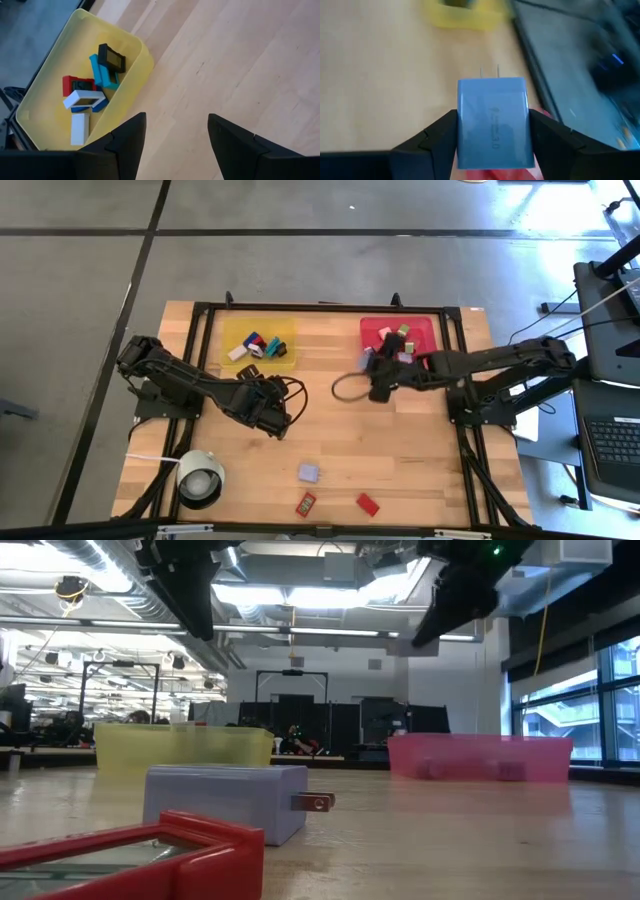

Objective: Pick & Place Office items
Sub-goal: Put the right purple charger adapter into the red bin

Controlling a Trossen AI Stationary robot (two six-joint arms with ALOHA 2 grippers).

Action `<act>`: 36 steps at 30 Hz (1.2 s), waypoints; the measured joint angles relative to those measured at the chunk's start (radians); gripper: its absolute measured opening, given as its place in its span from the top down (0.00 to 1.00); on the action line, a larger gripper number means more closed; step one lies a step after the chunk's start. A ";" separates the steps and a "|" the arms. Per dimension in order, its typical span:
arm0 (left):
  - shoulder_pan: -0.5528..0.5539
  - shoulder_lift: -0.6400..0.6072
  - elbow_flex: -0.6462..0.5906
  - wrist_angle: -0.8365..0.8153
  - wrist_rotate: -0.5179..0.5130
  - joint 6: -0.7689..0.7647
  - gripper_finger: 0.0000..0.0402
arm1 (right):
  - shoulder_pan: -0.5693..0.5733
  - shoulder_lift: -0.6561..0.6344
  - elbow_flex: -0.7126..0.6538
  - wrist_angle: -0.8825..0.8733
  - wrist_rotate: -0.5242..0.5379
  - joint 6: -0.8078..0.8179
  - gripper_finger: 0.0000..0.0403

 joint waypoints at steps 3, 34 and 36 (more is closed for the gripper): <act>0.000 0.000 0.000 0.000 -0.003 0.001 0.48 | -0.044 -0.005 0.000 -0.051 0.126 0.123 0.47; 0.000 0.000 0.000 0.000 -0.105 0.001 0.50 | -0.483 -0.005 -0.396 0.265 -0.112 0.475 0.47; 0.000 0.000 0.000 0.000 -0.106 0.001 0.50 | -0.482 -0.005 -0.399 0.266 -0.113 0.487 0.47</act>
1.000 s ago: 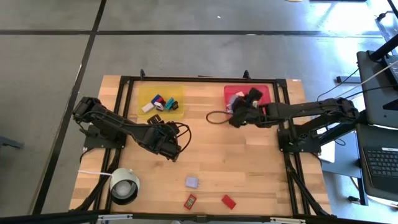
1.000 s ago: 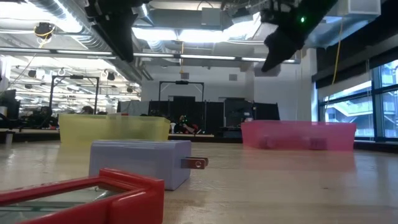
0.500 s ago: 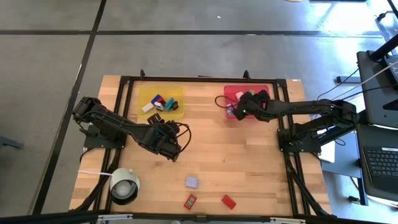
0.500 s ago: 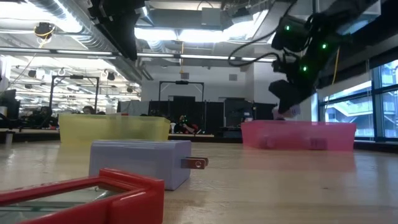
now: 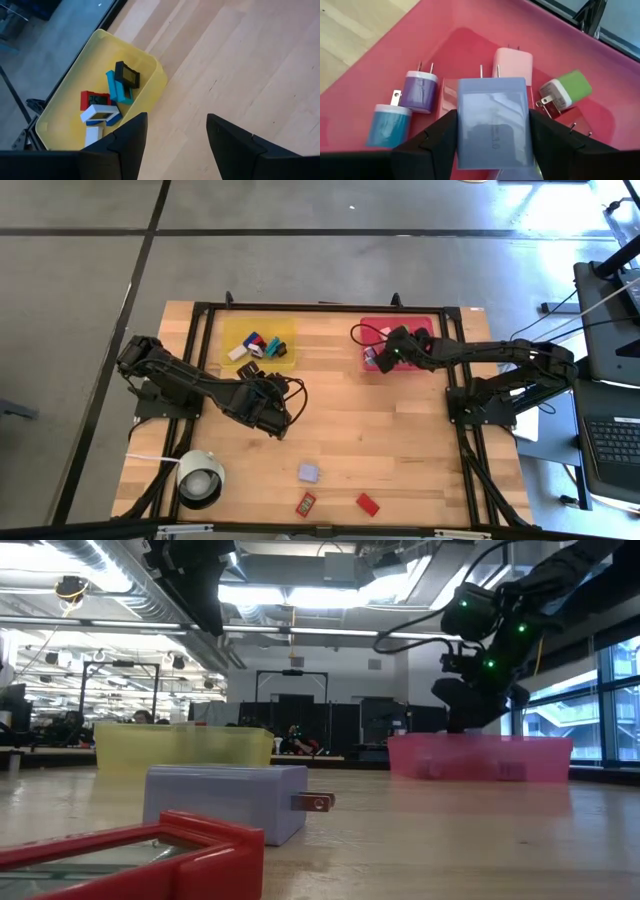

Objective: Pick & Place Office items
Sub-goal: Put the right purple charger adapter into the red bin, then put the purple charger adapter into the red bin

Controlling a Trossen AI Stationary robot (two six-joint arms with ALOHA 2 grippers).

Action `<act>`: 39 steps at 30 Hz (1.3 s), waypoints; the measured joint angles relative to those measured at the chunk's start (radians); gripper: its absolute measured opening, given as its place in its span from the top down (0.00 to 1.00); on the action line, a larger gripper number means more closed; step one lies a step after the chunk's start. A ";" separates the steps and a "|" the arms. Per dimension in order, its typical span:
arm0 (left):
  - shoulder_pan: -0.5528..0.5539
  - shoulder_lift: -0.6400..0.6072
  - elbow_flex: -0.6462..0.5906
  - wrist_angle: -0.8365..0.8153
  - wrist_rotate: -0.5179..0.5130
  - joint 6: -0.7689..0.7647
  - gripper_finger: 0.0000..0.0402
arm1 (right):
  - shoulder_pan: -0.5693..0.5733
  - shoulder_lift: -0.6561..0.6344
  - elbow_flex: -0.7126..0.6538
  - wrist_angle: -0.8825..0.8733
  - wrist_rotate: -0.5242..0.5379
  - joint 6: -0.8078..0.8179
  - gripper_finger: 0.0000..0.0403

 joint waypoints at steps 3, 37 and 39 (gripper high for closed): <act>0.000 0.000 0.000 0.000 0.000 0.000 0.50 | 0.000 0.000 -0.009 0.004 0.000 0.020 0.47; -0.029 0.000 0.000 0.085 0.164 0.083 0.49 | 0.008 0.000 0.041 0.078 -0.026 0.027 0.19; -0.042 0.000 0.000 0.131 0.201 0.112 0.47 | 0.017 0.000 0.069 0.070 -0.031 0.015 0.17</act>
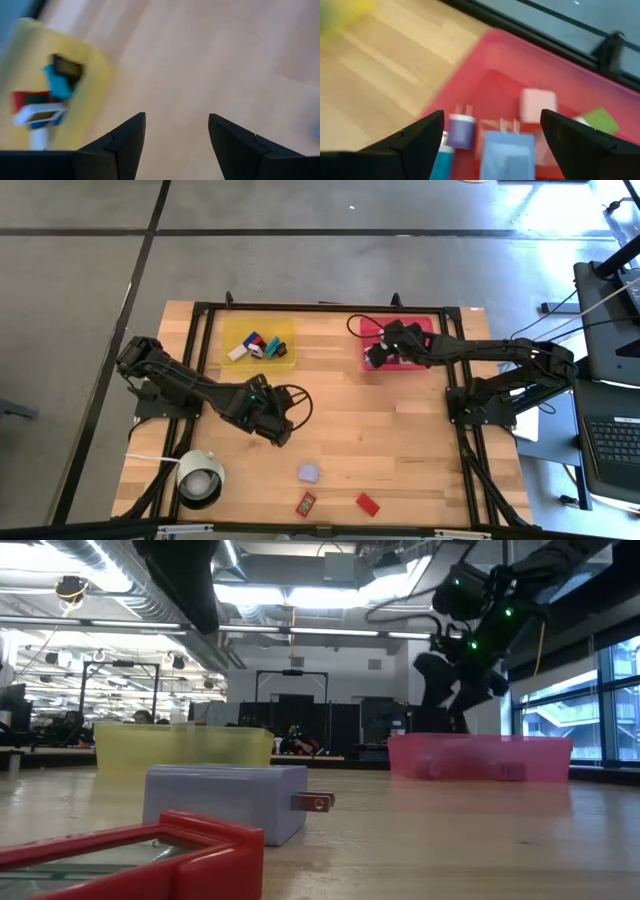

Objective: Pick & Place Office items
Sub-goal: Put the purple charger adapter into the red bin

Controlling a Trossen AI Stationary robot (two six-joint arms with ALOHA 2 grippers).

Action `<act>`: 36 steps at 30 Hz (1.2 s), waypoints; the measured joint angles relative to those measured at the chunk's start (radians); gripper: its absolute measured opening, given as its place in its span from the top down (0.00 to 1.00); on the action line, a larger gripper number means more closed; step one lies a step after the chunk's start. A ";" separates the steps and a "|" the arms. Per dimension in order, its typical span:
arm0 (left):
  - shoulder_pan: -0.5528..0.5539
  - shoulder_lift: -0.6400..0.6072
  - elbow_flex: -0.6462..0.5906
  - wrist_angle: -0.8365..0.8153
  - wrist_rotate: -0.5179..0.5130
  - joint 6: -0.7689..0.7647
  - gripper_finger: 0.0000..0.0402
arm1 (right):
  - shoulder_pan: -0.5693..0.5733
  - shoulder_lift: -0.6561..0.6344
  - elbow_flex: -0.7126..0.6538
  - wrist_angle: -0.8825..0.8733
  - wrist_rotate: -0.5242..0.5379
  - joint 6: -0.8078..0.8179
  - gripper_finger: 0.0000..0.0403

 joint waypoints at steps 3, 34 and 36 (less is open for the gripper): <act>-0.023 0.000 0.000 0.064 0.048 0.039 0.44 | 0.024 0.000 0.036 -0.001 -0.054 -0.012 0.16; -0.172 0.136 0.000 0.378 0.043 0.083 0.37 | 0.972 0.000 0.074 0.011 -0.024 0.199 0.22; -0.179 0.172 0.000 0.448 0.092 0.103 0.37 | 0.978 0.000 0.074 0.011 -0.012 0.200 0.22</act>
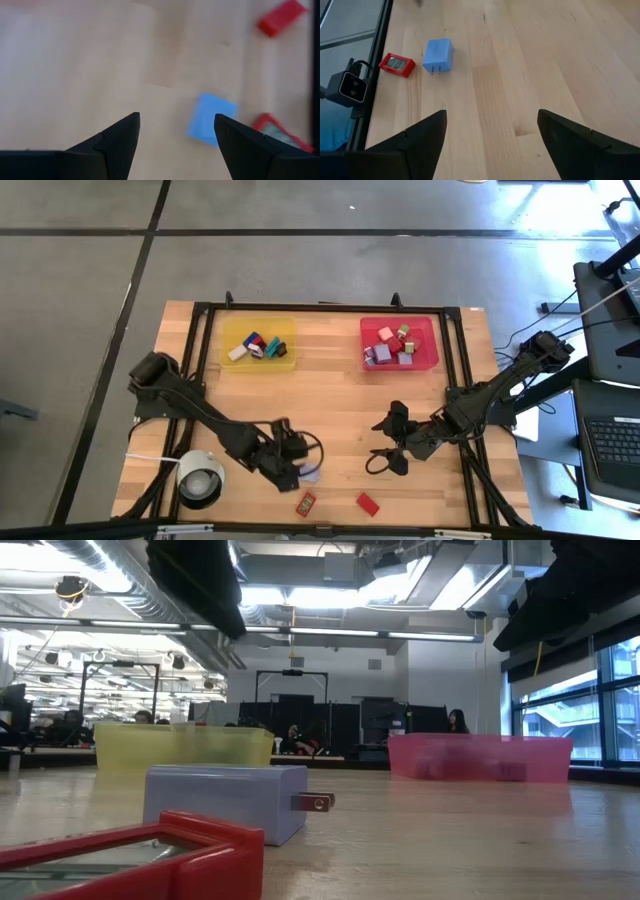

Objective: Pick & Place Office items
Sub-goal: Put the purple charger adapter into the red bin

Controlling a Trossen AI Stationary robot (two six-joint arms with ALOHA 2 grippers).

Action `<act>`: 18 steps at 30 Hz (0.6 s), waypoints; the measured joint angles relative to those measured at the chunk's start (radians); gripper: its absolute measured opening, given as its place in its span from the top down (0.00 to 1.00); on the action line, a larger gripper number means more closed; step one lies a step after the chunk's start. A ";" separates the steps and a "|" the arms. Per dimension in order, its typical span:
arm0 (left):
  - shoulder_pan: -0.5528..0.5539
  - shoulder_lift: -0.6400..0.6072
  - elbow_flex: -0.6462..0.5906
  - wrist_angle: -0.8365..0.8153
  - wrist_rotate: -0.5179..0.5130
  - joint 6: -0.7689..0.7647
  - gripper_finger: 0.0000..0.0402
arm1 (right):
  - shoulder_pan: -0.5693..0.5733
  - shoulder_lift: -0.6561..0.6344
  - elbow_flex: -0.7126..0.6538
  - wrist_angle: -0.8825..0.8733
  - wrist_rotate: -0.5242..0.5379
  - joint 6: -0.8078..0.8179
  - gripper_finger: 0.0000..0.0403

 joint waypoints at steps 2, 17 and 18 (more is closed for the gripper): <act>-0.007 0.041 0.000 0.075 0.060 0.035 0.37 | 0.001 0.000 0.000 0.000 0.000 0.000 0.22; -0.028 0.231 0.000 0.256 0.122 0.319 0.37 | 0.000 0.000 0.000 0.000 0.018 0.000 0.22; -0.028 0.231 0.000 0.256 0.114 0.330 0.37 | 0.000 0.000 0.000 0.000 0.018 0.000 0.22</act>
